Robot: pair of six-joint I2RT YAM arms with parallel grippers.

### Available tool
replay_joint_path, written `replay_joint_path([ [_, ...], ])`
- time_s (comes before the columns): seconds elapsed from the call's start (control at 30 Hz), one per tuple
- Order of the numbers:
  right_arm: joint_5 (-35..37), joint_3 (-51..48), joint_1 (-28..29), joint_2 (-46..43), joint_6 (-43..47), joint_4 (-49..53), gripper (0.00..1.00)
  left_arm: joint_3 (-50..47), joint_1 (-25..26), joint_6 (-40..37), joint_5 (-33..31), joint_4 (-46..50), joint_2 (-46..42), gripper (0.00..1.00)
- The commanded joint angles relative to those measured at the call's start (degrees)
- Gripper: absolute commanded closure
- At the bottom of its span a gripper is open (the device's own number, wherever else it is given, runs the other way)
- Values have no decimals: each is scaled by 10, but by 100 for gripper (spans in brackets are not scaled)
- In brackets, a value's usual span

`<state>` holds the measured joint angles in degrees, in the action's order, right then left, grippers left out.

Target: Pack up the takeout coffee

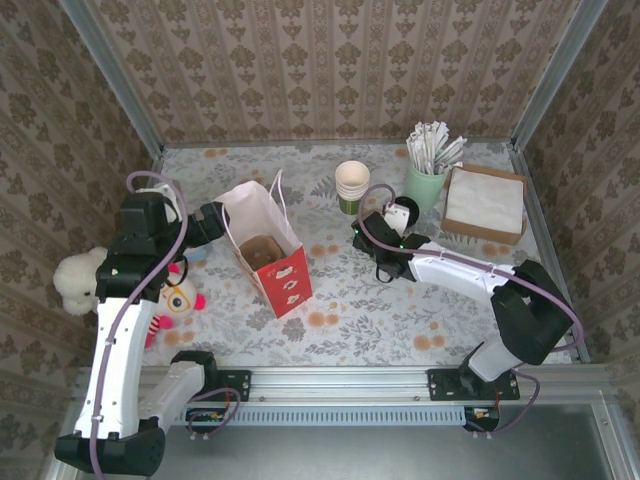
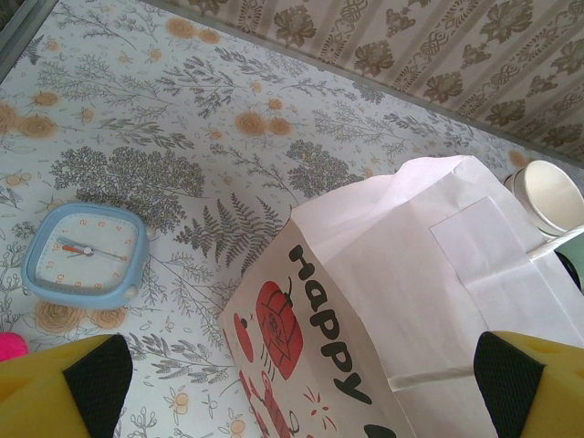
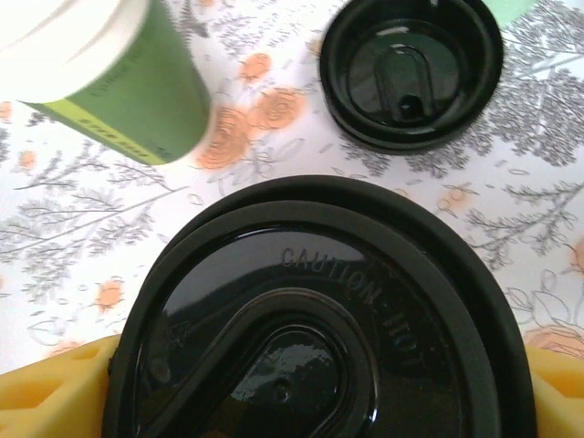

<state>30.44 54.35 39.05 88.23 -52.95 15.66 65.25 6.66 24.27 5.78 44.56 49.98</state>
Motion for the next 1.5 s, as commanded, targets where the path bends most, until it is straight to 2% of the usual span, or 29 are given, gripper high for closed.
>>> replay_joint_path([
  [0.0,38,-7,5,-12,-68,13,15,0,-5,-23,-3,-2,-2,0],
  [0.07,31,-5,5,-13,-70,22,12,3,-5,-28,0,-2,2,0],
  [0.17,6,12,4,-15,-54,65,1,12,-5,-33,1,3,11,0],
  [0.27,-55,20,-5,-31,-7,92,0,16,-5,-29,2,-3,13,0],
  [0.4,-165,42,-50,-52,109,156,0,17,-5,-27,-2,-5,13,0],
  [0.53,-211,37,-95,-78,277,184,0,4,-5,-25,-9,-14,7,0],
  [0.6,-256,40,-122,-81,358,189,0,-1,-5,-22,-9,-21,7,0],
  [0.7,-301,59,-150,-68,418,210,0,-6,-5,-22,-7,-22,6,0],
  [0.8,-333,74,-155,-46,443,216,0,-9,-5,-22,-14,-21,3,0],
  [1.0,-389,102,-155,2,420,196,0,-9,-4,-26,-23,-20,0,0],
  [1.2,-397,127,-154,5,417,239,0,-14,-5,-26,-28,-15,-1,0],
  [1.27,-411,140,-154,0,455,271,0,-14,-5,-29,-27,-12,-1,0],
  [1.47,-394,183,-156,37,584,323,0,-8,-4,-37,-25,-13,-6,0],
])
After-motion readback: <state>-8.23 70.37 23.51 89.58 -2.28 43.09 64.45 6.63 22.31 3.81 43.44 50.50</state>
